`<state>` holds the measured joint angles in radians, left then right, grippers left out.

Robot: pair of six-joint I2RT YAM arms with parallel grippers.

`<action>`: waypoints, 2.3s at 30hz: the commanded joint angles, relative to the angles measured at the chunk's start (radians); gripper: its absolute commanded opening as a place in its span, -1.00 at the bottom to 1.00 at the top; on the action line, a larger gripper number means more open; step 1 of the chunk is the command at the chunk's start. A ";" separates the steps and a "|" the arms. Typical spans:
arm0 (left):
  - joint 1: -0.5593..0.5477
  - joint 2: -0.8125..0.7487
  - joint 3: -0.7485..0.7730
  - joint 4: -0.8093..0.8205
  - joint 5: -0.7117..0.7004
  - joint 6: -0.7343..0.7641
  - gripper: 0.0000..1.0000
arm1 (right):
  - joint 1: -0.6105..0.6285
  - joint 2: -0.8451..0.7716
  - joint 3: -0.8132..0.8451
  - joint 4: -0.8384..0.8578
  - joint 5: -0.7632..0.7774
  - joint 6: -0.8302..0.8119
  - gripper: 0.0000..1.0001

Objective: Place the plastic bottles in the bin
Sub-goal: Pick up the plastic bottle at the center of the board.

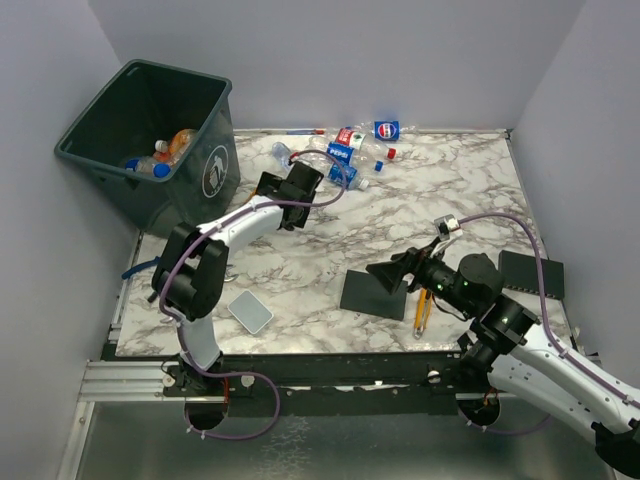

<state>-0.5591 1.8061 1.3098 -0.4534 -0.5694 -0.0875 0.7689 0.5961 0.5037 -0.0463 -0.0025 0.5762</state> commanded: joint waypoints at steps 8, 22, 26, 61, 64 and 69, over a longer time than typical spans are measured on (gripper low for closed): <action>0.151 0.151 0.161 0.041 -0.049 0.025 0.98 | 0.002 -0.032 -0.007 -0.006 0.033 -0.012 0.96; 0.168 0.295 0.188 0.047 0.103 0.008 0.74 | 0.003 -0.067 -0.014 -0.035 0.054 -0.013 0.96; 0.174 0.287 0.174 0.063 0.132 -0.008 0.34 | 0.001 -0.073 -0.007 -0.054 0.064 -0.014 0.96; -0.200 -0.615 -0.869 1.678 0.829 -0.667 -0.65 | -0.004 0.329 0.124 0.468 -0.013 0.136 0.91; -0.220 -0.613 -0.857 1.680 0.839 -0.650 -0.65 | -0.003 0.358 0.121 0.517 -0.011 0.142 0.89; -0.240 -0.594 -0.838 1.680 0.853 -0.636 -0.65 | -0.003 0.371 0.091 0.673 -0.076 0.140 0.89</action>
<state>-0.7677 1.2037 0.4469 1.1625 0.2325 -0.7464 0.7692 0.9516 0.6228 0.4694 -0.0353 0.7143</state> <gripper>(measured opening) 0.609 0.940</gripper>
